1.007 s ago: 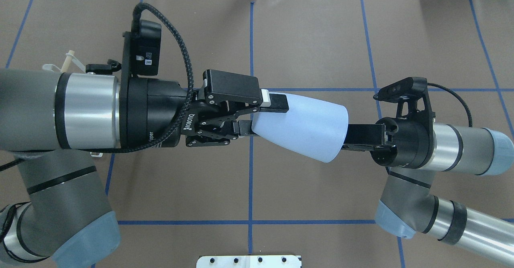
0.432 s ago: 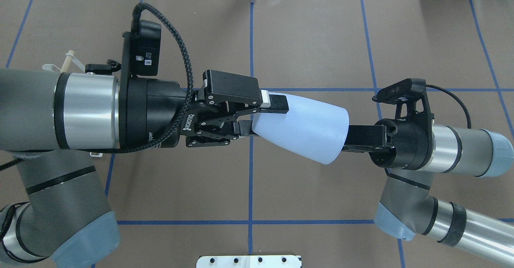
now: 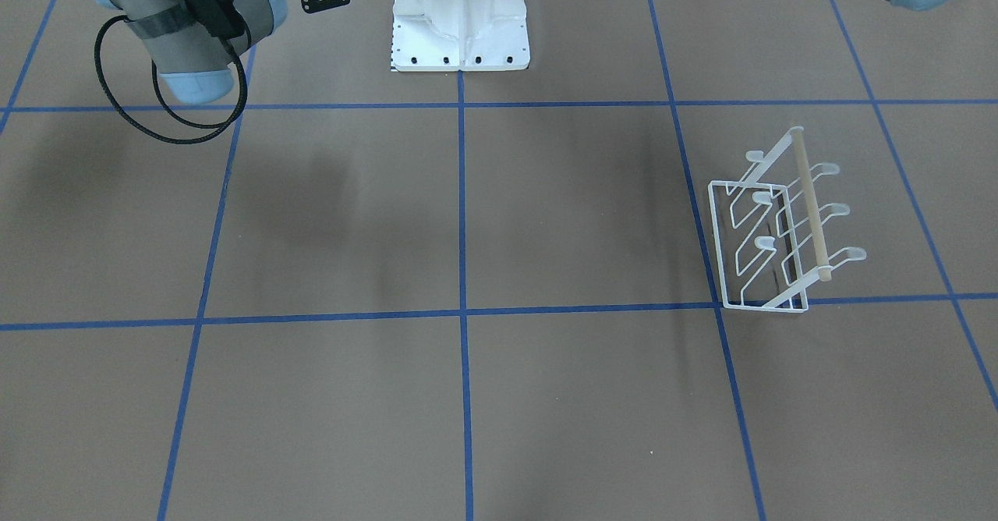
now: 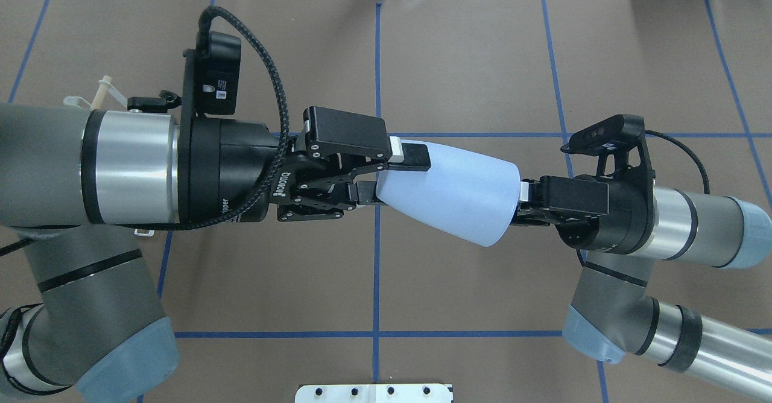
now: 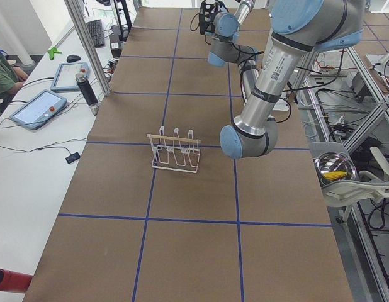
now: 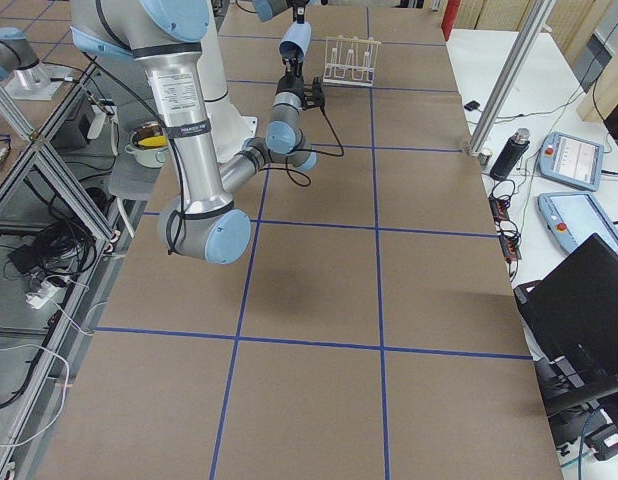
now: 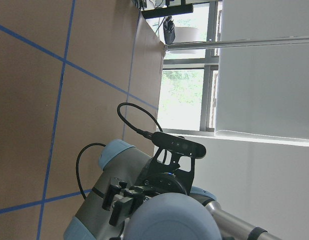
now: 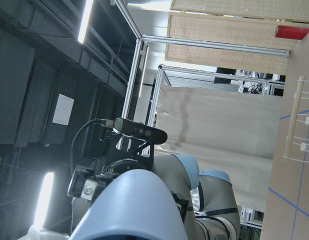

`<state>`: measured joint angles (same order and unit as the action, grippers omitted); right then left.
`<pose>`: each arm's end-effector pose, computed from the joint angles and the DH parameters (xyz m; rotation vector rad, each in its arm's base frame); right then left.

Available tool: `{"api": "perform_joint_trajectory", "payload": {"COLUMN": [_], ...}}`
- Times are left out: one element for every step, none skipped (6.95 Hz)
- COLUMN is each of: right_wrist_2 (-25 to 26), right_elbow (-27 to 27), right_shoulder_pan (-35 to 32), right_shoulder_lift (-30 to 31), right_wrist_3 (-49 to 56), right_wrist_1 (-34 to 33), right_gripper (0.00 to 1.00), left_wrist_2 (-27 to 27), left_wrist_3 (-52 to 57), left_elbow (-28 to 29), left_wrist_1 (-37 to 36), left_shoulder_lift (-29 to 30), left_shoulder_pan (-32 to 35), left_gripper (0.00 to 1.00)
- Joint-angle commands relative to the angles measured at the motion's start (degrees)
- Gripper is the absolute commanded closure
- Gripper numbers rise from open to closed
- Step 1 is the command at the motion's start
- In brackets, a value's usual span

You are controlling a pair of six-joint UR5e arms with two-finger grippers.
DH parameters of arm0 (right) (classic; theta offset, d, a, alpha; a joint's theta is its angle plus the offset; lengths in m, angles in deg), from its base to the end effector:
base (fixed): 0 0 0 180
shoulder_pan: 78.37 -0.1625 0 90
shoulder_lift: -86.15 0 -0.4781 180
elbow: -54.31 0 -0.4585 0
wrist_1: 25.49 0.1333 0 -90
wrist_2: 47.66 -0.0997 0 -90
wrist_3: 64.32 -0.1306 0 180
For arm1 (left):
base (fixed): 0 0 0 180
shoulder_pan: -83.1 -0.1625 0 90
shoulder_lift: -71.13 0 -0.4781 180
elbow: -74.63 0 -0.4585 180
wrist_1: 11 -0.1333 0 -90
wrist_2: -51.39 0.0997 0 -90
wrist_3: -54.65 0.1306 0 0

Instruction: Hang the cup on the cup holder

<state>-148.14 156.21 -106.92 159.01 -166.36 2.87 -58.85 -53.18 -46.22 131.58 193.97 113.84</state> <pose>-0.4105 -0.3481 0.2349 0.2981 -2.5300 0.0392 0.4090 -0.3457 0.0096 0.0043 2.0038 -0.1851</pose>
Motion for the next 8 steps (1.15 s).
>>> {"api": "perform_joint_trajectory", "payload": {"right_wrist_2": [0.1,0.3,0.2,0.1,0.0,-0.7,-4.9,-11.0], "right_elbow": [-0.4,-0.6,-1.2,-3.2,-4.1,-6.2,-10.6,-15.0], "right_shoulder_pan": [-0.2,-0.3,-1.7,-3.7,-5.2,-8.1,-14.6,-22.1], "right_shoulder_lift": [1.1,3.5,6.0,6.6,6.6,6.6,6.2,4.9], "right_wrist_3": [-0.3,-0.4,-0.4,-0.3,-0.4,-0.3,0.0,0.3], "right_wrist_1": [1.2,1.5,1.5,1.5,1.5,1.3,0.9,-1.1], "right_gripper": [0.0,0.0,0.0,0.0,0.0,0.0,0.0,0.0], "left_wrist_2": [-1.5,-4.2,-4.7,-4.6,-4.3,-4.3,-4.1,-3.9], "left_wrist_3": [0.2,0.2,0.2,0.1,0.2,0.8,3.0,8.2], "left_elbow": [0.0,0.3,0.4,0.9,1.1,1.4,1.1,1.0], "left_wrist_1": [0.0,-0.1,-0.2,-0.2,-0.3,-2.9,-7.0,-10.4], "left_shoulder_lift": [-0.1,-0.2,-0.3,-0.3,-0.4,-0.5,-0.6,-1.4], "left_shoulder_pan": [1.3,3.6,5.1,6.2,7.7,11.3,13.6,15.2], "left_gripper": [1.0,1.0,1.0,1.0,1.0,1.0,1.0,1.0]}}
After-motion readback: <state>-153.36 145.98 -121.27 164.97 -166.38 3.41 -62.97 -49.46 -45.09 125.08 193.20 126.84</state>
